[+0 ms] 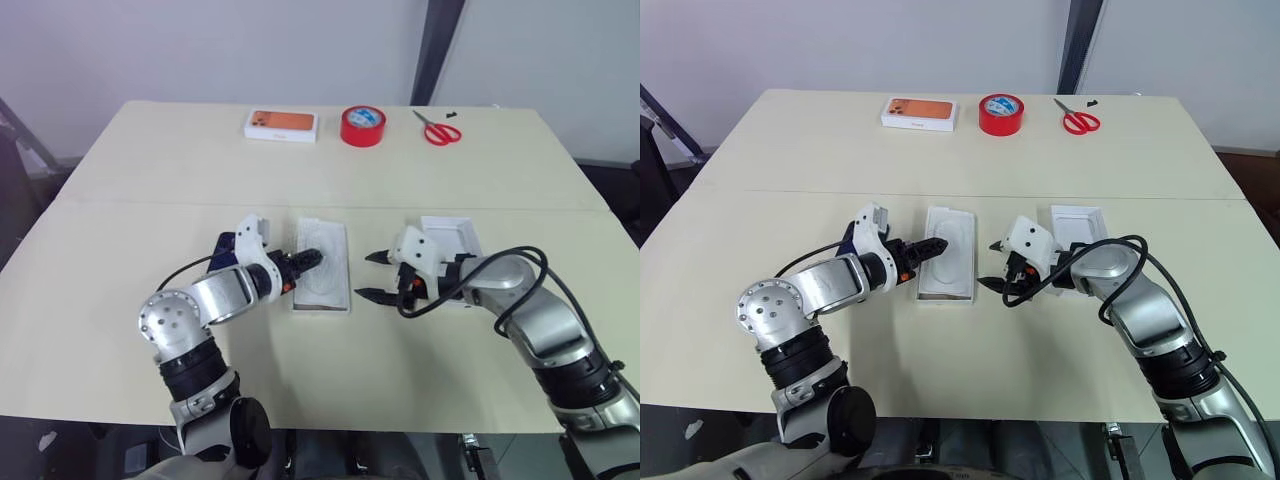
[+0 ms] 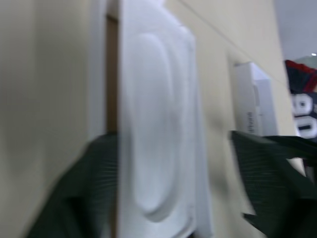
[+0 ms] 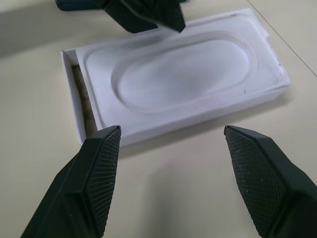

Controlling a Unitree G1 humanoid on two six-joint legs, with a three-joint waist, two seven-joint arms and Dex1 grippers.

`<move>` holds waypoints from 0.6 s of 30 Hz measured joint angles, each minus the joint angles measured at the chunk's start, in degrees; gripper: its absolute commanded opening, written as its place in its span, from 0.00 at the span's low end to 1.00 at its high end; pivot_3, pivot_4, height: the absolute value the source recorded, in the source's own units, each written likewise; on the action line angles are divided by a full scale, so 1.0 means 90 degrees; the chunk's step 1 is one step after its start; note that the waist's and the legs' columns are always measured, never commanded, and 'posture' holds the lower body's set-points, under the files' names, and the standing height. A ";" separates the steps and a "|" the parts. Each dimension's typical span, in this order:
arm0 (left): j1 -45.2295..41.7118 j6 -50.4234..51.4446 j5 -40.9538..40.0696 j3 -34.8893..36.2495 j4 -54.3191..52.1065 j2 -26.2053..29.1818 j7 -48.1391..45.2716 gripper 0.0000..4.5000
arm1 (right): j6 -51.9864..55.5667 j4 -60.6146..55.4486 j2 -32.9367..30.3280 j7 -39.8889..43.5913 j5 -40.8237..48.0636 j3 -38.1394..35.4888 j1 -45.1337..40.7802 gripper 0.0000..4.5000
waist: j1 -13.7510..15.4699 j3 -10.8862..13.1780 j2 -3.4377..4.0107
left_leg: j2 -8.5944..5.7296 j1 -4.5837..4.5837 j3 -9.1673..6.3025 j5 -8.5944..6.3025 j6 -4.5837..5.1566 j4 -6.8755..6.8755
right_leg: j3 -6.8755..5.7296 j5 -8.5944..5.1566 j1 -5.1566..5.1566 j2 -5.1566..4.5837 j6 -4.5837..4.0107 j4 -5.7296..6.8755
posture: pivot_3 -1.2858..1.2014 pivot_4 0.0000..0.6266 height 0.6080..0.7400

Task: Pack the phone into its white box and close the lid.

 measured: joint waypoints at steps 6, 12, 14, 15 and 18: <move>0.0247 0.0000 -0.0720 -0.0010 -0.0140 0.0675 0.0072 0.93 | 0.0035 0.0203 0.0173 -0.0103 0.0014 -0.0018 -0.0357 0.78 | -0.0020 0.0000 0.0000 | 0.0000 0.0001 -0.0001 0.0002 -0.0003 0.0000 | 0.0000 0.0000 -0.0001 0.0000 0.0000 0.0002 | 0.52 0.24 0.88; 0.0407 -0.0020 -0.1346 -0.0065 -0.0388 0.1825 -0.0236 0.94 | 0.0336 0.0635 0.0591 -0.0438 -0.0014 -0.0028 -0.0996 0.26 | -0.0019 0.0000 0.0001 | 0.0000 0.0000 -0.0001 0.0004 -0.0007 -0.0001 | -0.0001 0.0000 -0.0003 0.0000 -0.0001 0.0002 | 0.52 0.24 0.88; 0.0594 -0.0187 -0.1259 -0.0245 -0.0595 0.2368 -0.0573 0.94 | 0.0387 0.0711 0.0701 -0.0525 -0.0087 0.0032 -0.1102 0.03 | -0.0043 0.0000 0.0000 | 0.0000 0.0000 0.0000 0.0005 -0.0009 -0.0004 | 0.0000 -0.0001 -0.0006 0.0000 -0.0001 0.0002 | 0.52 0.24 0.88; 0.0772 -0.0404 -0.1093 -0.0459 -0.0820 0.2868 -0.0930 0.94 | 0.0418 0.0741 0.0802 -0.0586 -0.0146 0.0113 -0.1175 0.01 | -0.0083 0.0001 0.0000 | 0.0000 -0.0001 -0.0001 0.0007 -0.0013 -0.0008 | 0.0000 -0.0001 -0.0008 0.0001 -0.0002 0.0003 | 0.52 0.24 0.88; 0.1492 -0.1589 -0.0232 -0.1069 -0.1504 0.4194 -0.2284 0.94 | 0.0422 0.0863 0.1221 -0.0829 -0.0415 0.0473 -0.1426 0.01 | -0.0180 -0.0001 0.0005 | 0.0000 0.0004 0.0004 0.0011 -0.0020 -0.0020 | 0.0004 -0.0002 -0.0010 0.0000 -0.0005 0.0003 | 0.52 0.24 0.88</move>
